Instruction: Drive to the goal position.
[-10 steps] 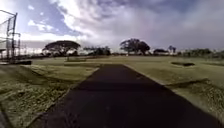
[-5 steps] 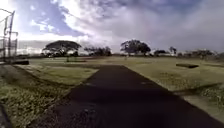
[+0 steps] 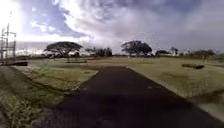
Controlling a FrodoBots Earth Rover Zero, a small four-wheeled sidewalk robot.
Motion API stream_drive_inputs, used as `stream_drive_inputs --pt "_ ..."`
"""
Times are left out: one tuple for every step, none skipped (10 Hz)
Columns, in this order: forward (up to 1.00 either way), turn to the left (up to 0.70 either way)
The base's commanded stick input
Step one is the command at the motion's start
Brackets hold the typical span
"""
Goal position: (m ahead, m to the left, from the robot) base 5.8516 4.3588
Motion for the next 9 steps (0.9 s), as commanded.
stream_drive_inputs --pt "0.7 0.0" --pt "0.7 0.0" --pt "0.7 0.0" --pt "0.7 0.0" --pt "0.7 0.0" --pt "0.7 0.0" --pt "0.7 0.0" --pt "0.7 0.0" --pt "0.7 0.0"
